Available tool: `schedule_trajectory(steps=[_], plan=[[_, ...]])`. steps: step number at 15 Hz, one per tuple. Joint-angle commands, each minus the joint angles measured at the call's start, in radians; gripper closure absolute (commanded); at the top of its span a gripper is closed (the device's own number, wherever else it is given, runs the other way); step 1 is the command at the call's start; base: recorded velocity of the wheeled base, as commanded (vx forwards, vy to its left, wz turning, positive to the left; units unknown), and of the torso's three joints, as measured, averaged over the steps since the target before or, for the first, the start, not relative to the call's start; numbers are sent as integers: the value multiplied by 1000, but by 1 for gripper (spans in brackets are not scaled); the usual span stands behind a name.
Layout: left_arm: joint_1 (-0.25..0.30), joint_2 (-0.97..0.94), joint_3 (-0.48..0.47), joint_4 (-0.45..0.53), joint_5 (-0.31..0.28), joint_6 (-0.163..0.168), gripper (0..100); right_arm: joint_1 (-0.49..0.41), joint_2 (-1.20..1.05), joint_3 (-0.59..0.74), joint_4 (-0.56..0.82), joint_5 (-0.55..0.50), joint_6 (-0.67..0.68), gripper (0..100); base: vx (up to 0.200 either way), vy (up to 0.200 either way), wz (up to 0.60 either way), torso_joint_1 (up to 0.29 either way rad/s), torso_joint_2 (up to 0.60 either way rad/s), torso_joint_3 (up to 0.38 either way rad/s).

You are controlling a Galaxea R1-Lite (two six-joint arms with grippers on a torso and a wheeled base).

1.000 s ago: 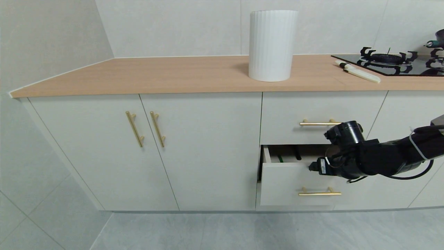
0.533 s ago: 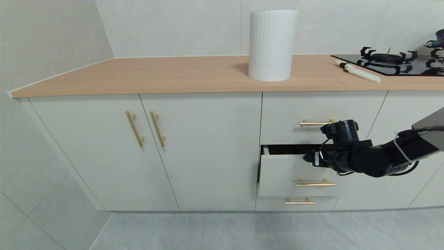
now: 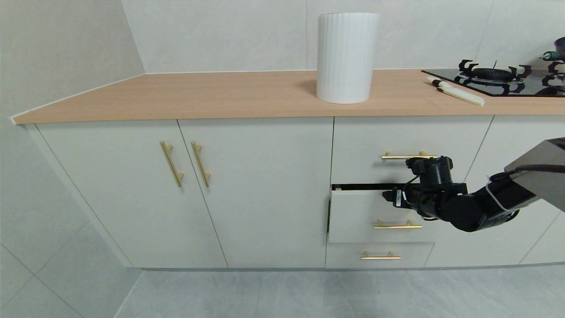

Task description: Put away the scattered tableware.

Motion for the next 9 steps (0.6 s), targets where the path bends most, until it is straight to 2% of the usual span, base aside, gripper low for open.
schedule_trajectory(steps=[1, 4, 9], plan=[[0, 0, -1, 0, 0, -1, 0, 0, 20, 2, -17, -2, 0, 0, 0, 0, 0, 0, 0, 0], [0, 0, 0, 0, 0, -1, 0, 0, 60, 1, -106, -2, -1, 0, 0, 0, 0, 0, 0, 0], [0, 0, 0, 0, 0, -1, 0, 0, 113, -10, -172, -29, -3, 0, 0, 0, 0, 0, 0, 0]])
